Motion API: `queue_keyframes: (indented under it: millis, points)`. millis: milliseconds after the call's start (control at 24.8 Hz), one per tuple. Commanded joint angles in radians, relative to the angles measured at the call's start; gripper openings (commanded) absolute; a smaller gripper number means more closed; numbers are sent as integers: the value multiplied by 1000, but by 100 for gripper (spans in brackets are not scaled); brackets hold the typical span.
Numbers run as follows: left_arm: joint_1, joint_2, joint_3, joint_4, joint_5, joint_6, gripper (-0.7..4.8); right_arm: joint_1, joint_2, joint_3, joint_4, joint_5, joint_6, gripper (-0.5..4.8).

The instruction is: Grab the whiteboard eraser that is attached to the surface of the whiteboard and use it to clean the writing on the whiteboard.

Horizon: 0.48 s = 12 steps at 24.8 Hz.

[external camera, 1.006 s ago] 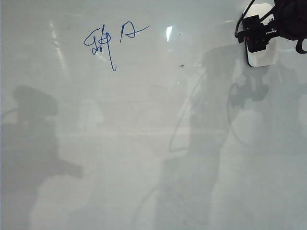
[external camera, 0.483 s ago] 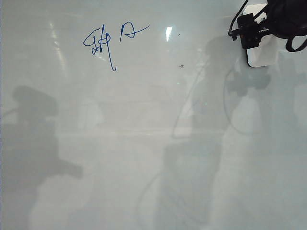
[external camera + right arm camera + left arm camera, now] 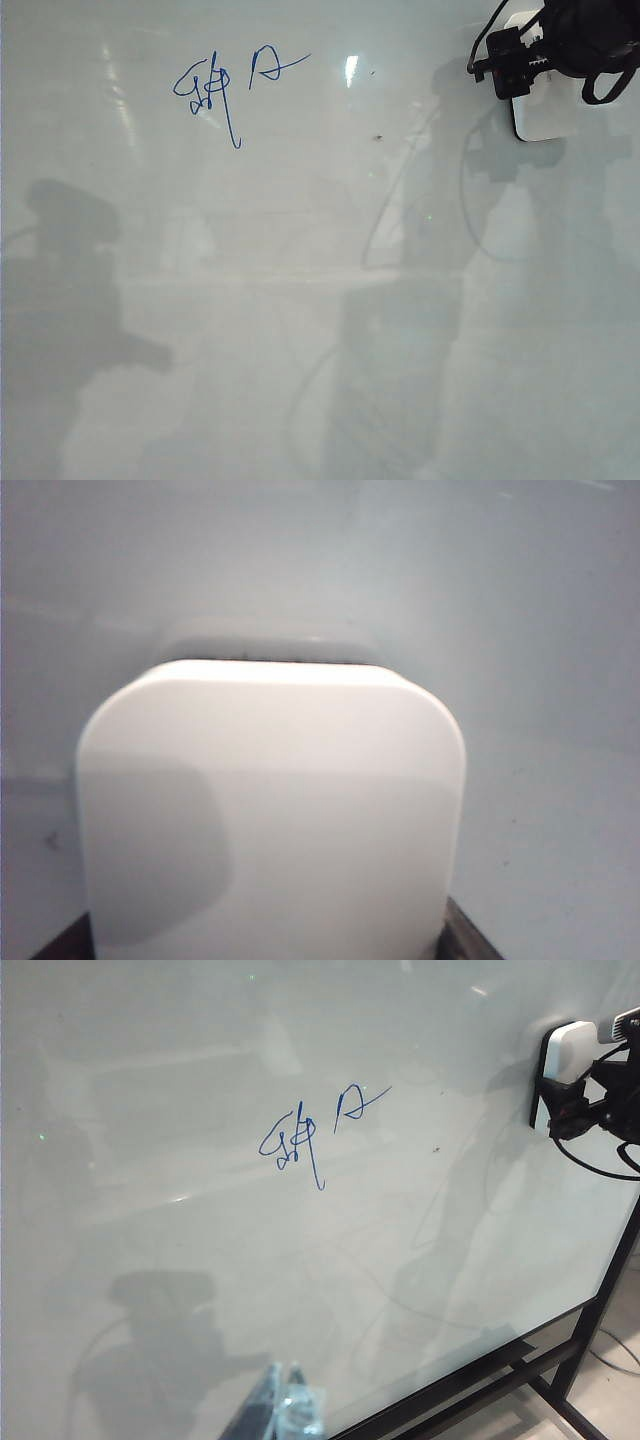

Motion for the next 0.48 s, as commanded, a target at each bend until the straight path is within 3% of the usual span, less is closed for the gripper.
queue_keyframes:
  millis: [40,161,322,483]
  points:
    - [0,0,3,11,0,0,-2,26,-2,4,-70,7,1,358]
    - [0,0,3,11,0,0,-2,45,-2,2,-75,23,1,336]
    - [0,0,3,11,0,0,-2,68,-3,2,-75,33,0,217]
    - [0,0,3,11,0,0,-2,119,-22,3,-79,34,-65,206]
